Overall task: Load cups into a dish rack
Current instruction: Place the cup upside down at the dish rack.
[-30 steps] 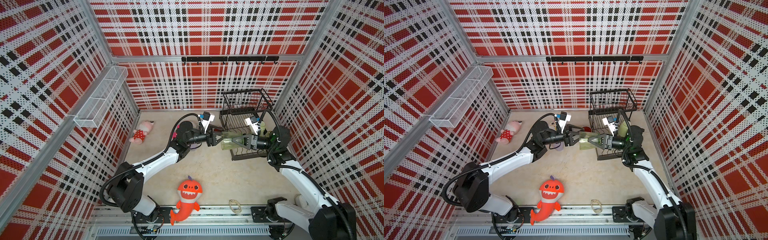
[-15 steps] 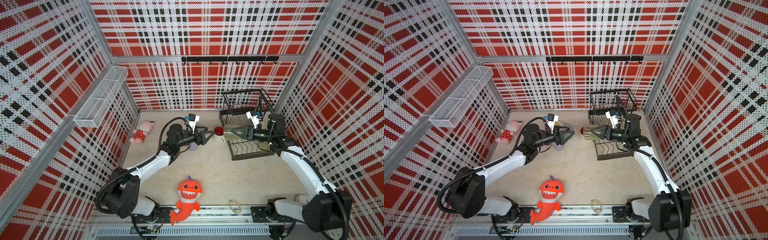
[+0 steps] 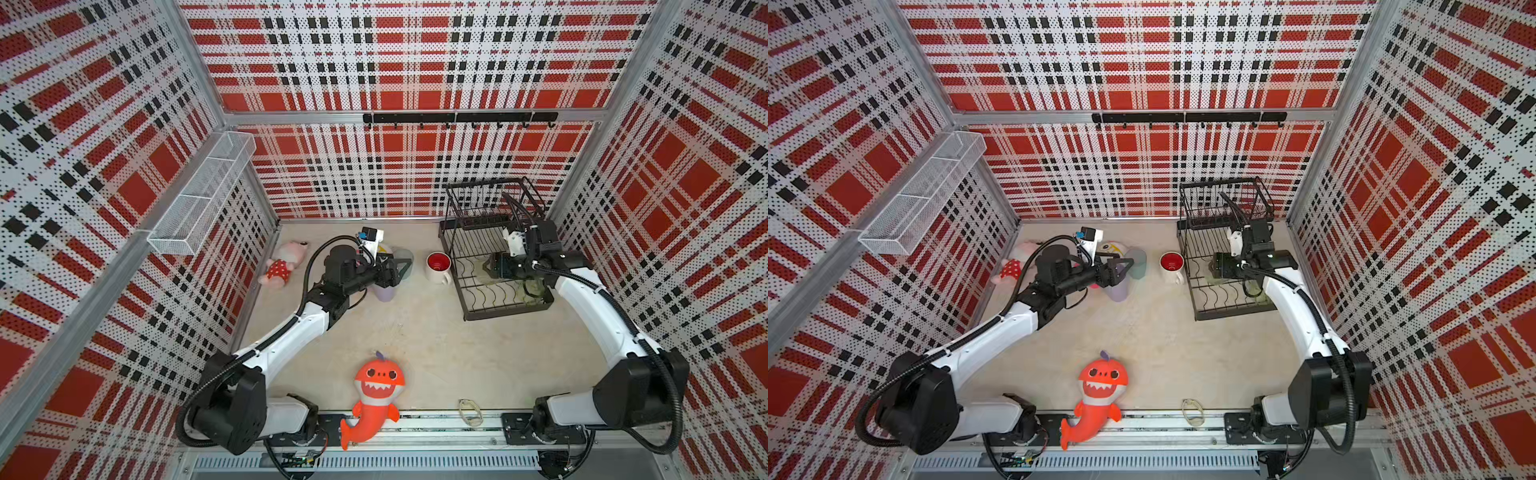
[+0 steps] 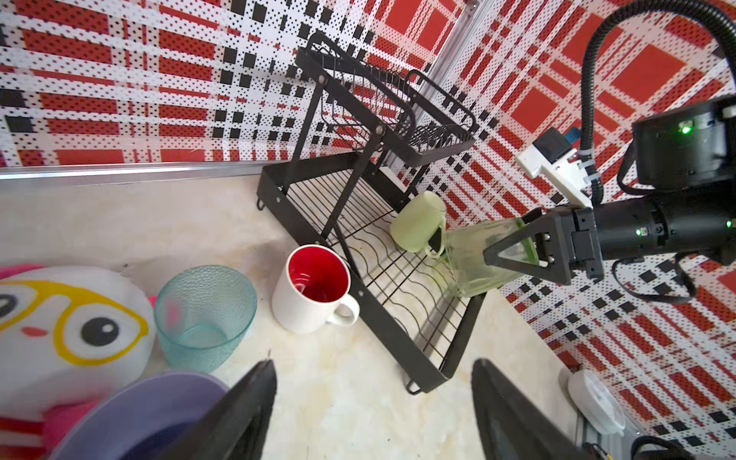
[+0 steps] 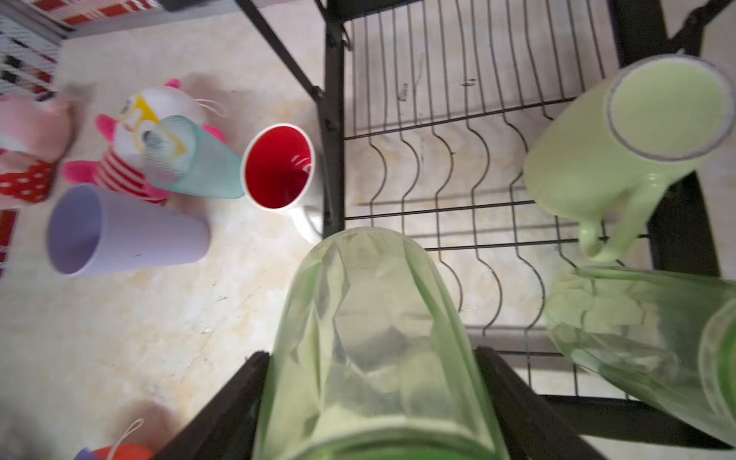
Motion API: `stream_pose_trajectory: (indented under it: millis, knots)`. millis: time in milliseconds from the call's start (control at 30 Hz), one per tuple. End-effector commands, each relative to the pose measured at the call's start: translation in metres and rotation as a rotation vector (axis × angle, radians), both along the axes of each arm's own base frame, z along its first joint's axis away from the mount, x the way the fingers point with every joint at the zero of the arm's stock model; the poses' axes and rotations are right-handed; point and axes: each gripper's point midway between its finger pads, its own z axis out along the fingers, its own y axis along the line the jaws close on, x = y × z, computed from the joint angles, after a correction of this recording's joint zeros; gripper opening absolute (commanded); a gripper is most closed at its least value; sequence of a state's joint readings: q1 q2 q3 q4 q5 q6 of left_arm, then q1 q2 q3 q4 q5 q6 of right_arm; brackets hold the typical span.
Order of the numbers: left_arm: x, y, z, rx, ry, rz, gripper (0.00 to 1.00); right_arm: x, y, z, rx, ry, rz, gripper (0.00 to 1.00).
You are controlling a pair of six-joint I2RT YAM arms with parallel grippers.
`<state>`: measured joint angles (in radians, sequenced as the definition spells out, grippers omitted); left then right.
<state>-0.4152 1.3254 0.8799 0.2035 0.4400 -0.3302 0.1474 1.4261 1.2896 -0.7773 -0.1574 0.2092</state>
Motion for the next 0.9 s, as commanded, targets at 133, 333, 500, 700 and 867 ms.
stream_pose_trajectory:
  millis: [133,333,500,700,867]
  knots:
    - [0.003,0.012,0.004,0.055,-0.032,0.037,0.79,0.015,-0.027,-0.014,-0.188,-0.006,-0.100,0.64]
    - [0.004,0.010,-0.001,0.064,-0.013,0.033,0.78,0.027,-0.031,-0.020,-0.215,-0.053,-0.141,0.64]
    - [0.005,0.010,-0.001,0.065,-0.012,0.037,0.77,0.036,-0.034,-0.030,-0.246,-0.068,-0.163,0.64]
    - [0.006,0.011,-0.005,0.079,-0.007,0.047,0.77,0.047,-0.036,-0.047,-0.273,-0.052,-0.177,0.63]
    - [0.007,0.013,-0.008,0.098,-0.006,0.062,0.77,0.052,-0.040,-0.055,-0.283,-0.082,-0.202,0.62]
